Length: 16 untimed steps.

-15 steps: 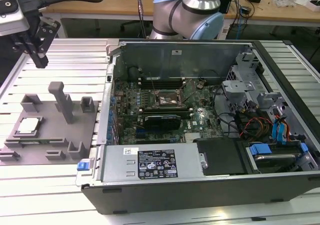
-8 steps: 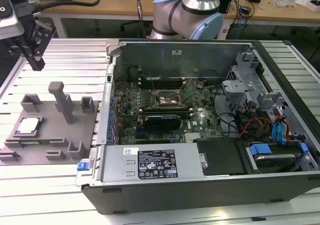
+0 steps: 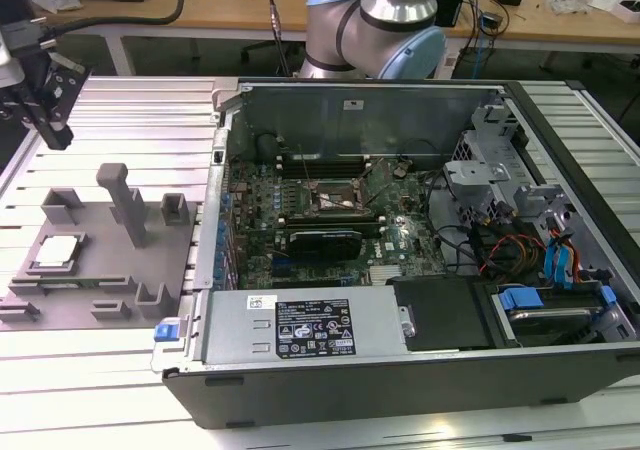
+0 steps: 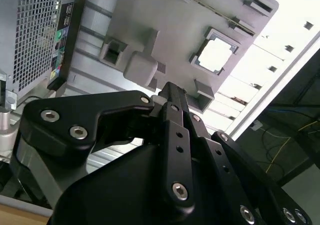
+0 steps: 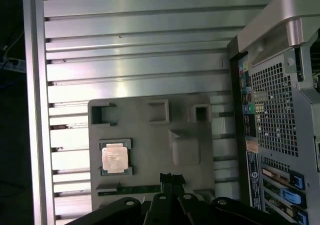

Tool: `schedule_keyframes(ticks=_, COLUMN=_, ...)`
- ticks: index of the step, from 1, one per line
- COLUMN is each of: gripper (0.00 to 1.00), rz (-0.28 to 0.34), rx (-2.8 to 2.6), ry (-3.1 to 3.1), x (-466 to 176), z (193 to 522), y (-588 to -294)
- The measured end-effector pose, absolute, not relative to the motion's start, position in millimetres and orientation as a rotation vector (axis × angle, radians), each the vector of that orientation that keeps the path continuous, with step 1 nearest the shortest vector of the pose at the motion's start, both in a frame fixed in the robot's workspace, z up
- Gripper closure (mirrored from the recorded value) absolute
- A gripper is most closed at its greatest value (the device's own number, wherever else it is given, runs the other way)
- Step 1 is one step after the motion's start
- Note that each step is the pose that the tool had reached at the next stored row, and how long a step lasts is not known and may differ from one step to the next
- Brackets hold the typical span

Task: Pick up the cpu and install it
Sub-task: 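Reach for the cpu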

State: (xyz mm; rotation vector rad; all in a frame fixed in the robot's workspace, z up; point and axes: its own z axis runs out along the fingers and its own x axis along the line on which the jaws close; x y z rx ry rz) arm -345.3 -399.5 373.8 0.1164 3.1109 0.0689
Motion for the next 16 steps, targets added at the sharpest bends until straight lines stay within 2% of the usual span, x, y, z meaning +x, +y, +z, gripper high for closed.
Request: schedule_keyframes(ticks=16, gripper=0.89, rz=0.069, rx=0.116, ry=3.111, x=-374.7, z=342.1, y=-400.9)
